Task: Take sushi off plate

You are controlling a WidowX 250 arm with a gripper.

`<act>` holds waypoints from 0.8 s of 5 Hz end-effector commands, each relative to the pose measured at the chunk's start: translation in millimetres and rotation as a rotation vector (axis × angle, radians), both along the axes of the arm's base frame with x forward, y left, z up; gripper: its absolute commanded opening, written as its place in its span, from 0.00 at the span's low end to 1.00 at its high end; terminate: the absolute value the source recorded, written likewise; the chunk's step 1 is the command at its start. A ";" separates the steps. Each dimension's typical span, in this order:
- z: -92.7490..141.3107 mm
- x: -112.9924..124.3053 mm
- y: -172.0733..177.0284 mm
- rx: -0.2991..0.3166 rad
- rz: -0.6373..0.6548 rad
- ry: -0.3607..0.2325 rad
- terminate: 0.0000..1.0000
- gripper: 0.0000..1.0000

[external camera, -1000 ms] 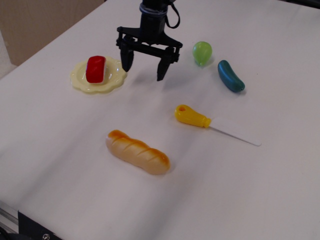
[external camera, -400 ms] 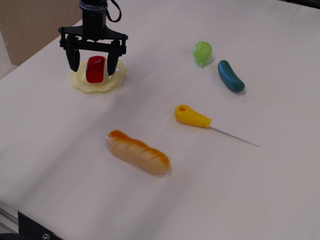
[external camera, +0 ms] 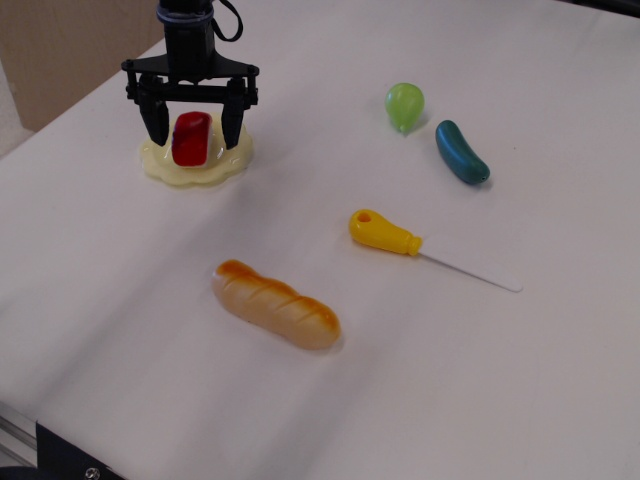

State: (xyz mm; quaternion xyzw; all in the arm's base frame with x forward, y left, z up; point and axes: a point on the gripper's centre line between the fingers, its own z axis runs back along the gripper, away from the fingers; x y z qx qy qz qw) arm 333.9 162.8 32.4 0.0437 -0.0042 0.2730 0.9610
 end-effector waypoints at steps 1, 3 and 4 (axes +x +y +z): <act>8.4 8.6 13.4 0.062 0.031 -0.036 0.00 1.00; 9.7 14.1 19.3 0.074 0.051 -0.043 0.00 0.00; 19.9 14.3 19.1 0.117 0.055 -0.049 0.00 0.00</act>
